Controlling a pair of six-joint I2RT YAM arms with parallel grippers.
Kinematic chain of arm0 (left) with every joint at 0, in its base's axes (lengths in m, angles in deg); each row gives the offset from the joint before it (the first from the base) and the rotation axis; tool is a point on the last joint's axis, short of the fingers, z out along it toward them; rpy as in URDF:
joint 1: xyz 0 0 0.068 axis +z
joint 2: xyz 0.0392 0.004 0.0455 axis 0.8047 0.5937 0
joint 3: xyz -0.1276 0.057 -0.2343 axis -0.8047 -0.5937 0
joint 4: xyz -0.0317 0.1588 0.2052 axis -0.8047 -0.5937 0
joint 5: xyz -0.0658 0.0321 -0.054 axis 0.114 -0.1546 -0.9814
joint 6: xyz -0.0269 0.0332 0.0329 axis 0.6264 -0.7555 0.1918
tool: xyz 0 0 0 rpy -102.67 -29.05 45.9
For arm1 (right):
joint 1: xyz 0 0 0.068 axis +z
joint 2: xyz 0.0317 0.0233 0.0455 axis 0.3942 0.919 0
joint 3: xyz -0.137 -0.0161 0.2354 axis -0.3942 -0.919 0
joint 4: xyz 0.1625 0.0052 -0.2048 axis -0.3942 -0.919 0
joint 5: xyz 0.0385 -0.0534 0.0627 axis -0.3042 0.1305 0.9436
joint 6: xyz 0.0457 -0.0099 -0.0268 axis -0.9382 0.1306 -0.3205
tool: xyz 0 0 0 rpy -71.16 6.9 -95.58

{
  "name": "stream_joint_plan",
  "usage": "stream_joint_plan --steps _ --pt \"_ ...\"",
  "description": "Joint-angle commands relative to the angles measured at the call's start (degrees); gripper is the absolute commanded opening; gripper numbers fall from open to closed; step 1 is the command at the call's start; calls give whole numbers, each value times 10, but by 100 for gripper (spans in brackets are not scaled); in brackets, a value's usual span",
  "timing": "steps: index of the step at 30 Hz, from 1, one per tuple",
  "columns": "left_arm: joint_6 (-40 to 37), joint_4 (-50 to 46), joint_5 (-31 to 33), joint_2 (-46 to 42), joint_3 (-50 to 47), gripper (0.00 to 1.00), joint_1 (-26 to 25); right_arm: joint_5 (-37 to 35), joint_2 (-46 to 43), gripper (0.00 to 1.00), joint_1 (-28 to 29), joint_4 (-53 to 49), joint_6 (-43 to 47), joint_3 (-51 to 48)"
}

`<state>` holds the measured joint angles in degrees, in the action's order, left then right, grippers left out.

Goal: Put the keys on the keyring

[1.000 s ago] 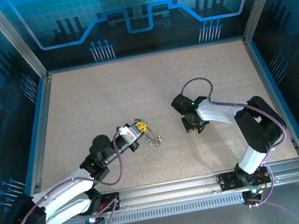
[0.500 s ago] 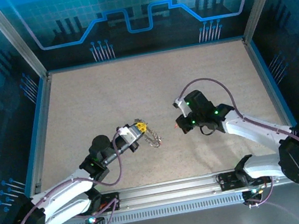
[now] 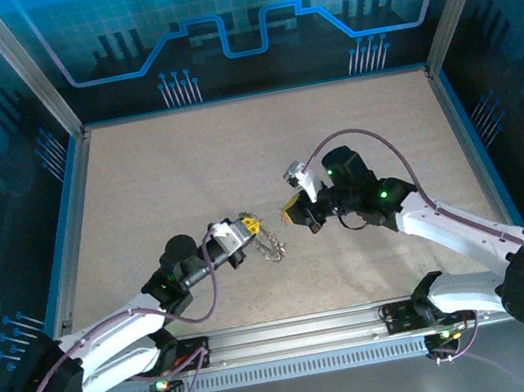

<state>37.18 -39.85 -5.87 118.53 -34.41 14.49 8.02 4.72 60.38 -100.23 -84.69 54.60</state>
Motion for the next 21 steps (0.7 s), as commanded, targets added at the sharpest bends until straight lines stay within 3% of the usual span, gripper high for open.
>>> stream_joint_plan --steps 1,21 --pt "6 38 -17 4 22 0 5 37 12 0 13 8 15 29" --pt "21 74 -22 30 27 0 4 9 71 0 47 -34 29 68"
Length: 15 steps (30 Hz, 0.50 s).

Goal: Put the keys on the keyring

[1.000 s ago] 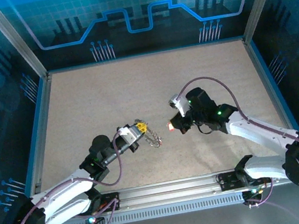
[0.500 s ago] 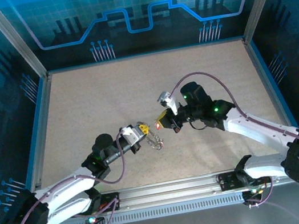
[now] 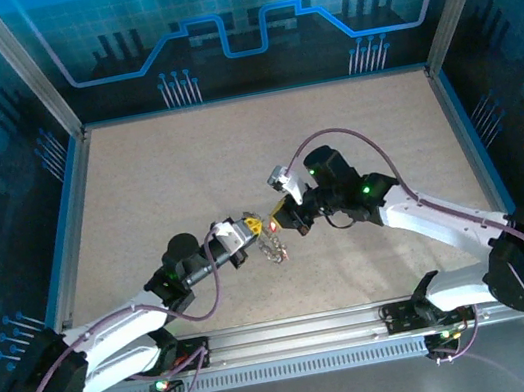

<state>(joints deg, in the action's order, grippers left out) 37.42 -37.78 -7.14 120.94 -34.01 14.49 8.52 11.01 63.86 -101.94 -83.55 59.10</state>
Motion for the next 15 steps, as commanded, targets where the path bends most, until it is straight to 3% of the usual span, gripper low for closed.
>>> stream_joint_plan --steps 1,15 --pt "21 60 -9 8 23 0 5 3 10 0 13 -19 20 24" --pt "21 77 -10 31 30 0 4 -6 19 0 13 -24 26 38"
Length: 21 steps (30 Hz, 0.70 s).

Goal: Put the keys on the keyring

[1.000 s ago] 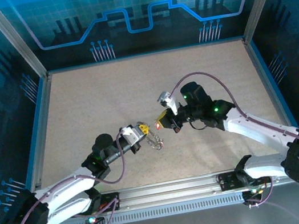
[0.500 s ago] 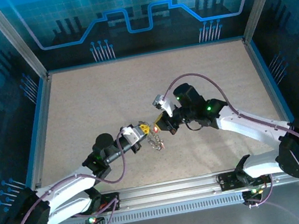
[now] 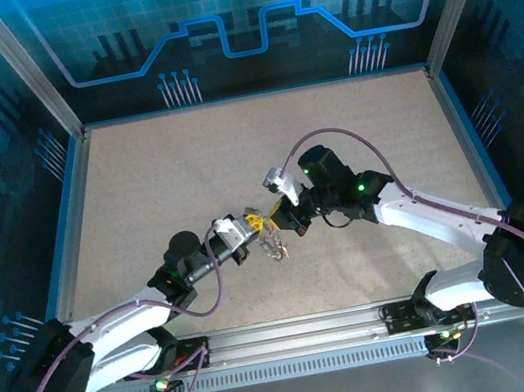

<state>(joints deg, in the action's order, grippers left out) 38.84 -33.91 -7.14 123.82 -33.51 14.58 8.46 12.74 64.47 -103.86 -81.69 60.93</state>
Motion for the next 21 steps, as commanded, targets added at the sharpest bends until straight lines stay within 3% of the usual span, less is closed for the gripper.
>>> stream_joint_plan --steps 1,21 --pt "5 38 -10 3 25 0 4 -8 1 0 5 -5 6 19" --pt "3 25 -17 6 30 0 3 -6 3 0 -18 5 -25 19"
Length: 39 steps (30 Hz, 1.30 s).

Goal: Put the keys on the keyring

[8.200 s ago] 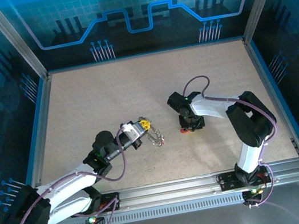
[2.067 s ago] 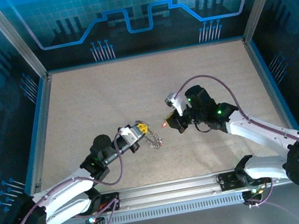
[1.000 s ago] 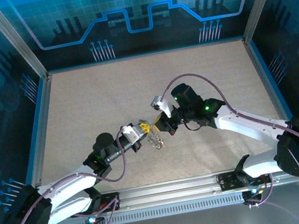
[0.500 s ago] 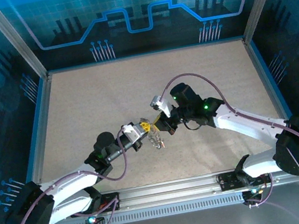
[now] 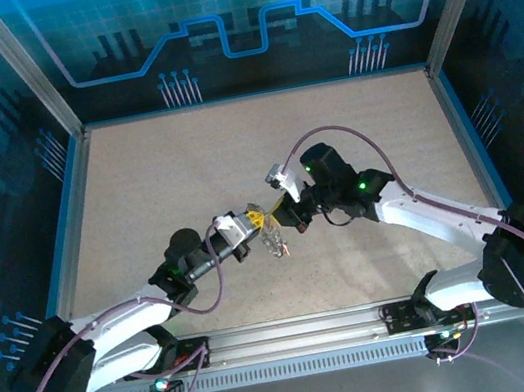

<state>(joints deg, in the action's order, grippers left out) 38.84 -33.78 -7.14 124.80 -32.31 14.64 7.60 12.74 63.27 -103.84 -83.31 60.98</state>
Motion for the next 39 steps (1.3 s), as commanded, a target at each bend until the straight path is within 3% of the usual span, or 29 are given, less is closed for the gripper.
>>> stream_joint_plan --steps 1,39 --pt "3 23 -17 -5 18 0 3 6 2 0 -6 6 -8 18" --pt "8 6 -16 -6 16 0 3 36 -11 0 -15 40 -13 8"
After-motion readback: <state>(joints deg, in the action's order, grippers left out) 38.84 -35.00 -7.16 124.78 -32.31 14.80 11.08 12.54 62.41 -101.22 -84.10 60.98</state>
